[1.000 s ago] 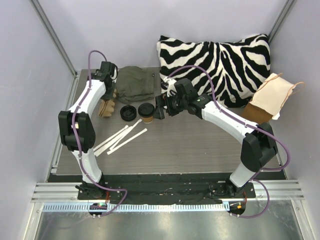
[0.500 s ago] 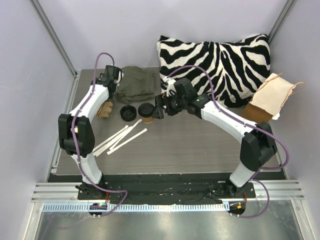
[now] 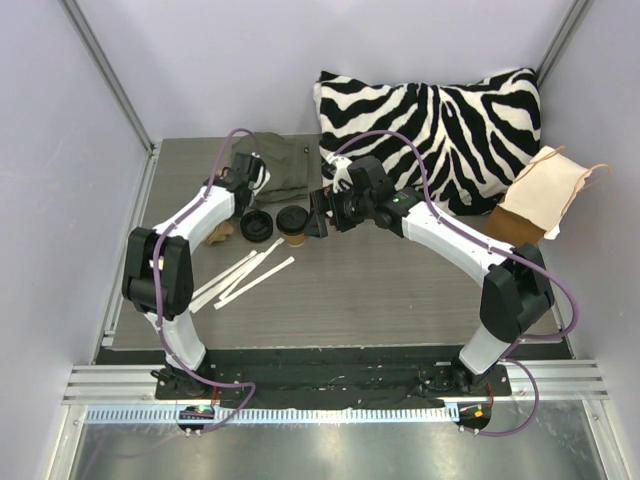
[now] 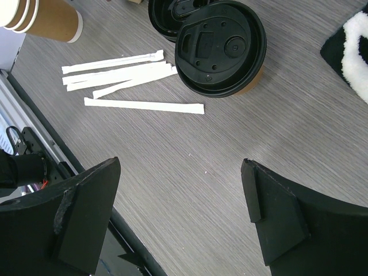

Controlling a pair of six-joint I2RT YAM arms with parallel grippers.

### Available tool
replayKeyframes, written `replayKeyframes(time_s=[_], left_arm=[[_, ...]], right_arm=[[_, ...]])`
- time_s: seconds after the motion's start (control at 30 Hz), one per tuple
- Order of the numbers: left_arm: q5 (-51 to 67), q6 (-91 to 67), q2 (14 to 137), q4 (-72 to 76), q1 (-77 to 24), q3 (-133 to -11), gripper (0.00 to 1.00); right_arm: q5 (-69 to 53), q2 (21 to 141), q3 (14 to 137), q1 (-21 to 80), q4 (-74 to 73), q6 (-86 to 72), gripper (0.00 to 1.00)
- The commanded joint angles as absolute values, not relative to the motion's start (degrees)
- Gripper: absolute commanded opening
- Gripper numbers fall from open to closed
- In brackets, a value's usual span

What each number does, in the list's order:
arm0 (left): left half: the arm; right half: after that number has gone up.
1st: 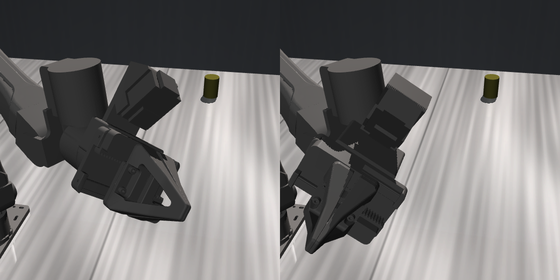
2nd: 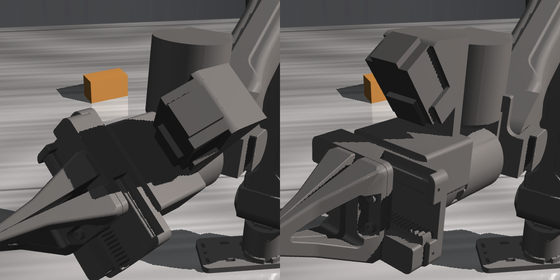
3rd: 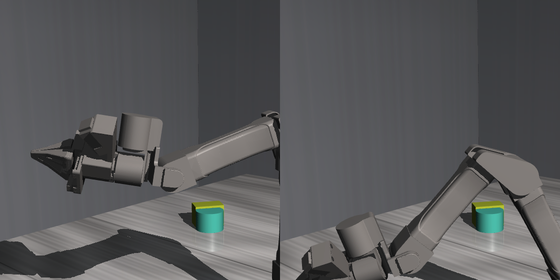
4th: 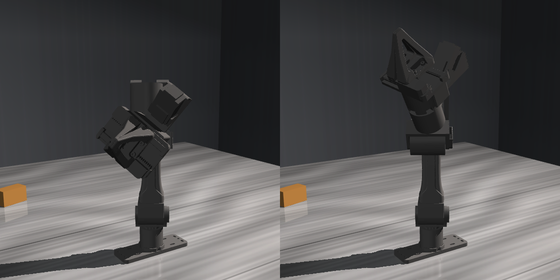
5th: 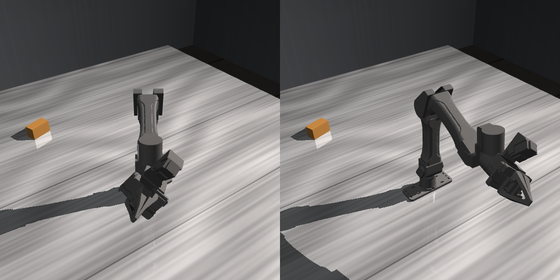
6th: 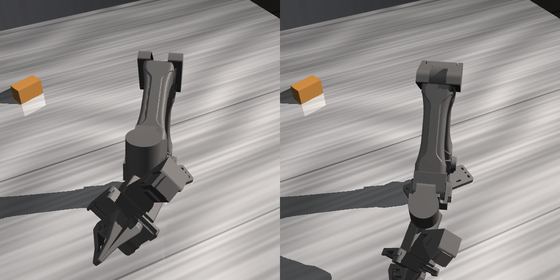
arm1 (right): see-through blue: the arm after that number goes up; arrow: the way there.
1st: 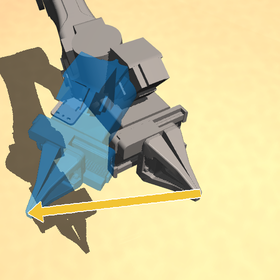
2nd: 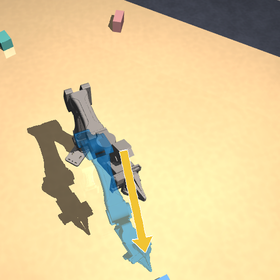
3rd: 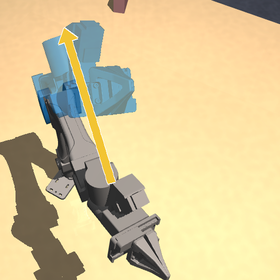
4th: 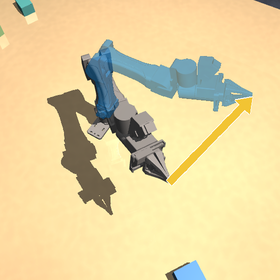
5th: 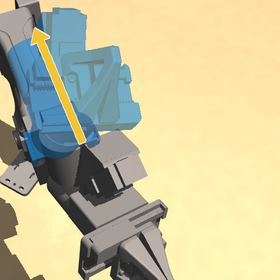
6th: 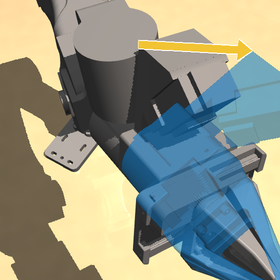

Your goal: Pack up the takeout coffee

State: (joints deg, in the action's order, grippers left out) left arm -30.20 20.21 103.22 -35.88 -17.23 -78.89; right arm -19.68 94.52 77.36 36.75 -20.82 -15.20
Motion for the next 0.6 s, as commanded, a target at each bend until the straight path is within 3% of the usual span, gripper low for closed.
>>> replayKeyframes(time_s=[0.0,0.23,0.57], left_arm=[[-29.0,19.1,100.2,-34.9,-17.5,-80.7,0.00],[-18.6,11.2,101.1,-43.5,-12.7,-91.6,0.00],[-18.7,12.0,102.1,-43.0,-9.7,-92.5,0.00]], right_arm=[[-20.2,93.9,78.9,36.7,-18.5,-15.3,0.95],[-20.2,93.3,78.6,36.7,-18.5,-15.3,0.95],[-20.1,93.2,78.4,36.7,-18.5,-15.2,0.95]])
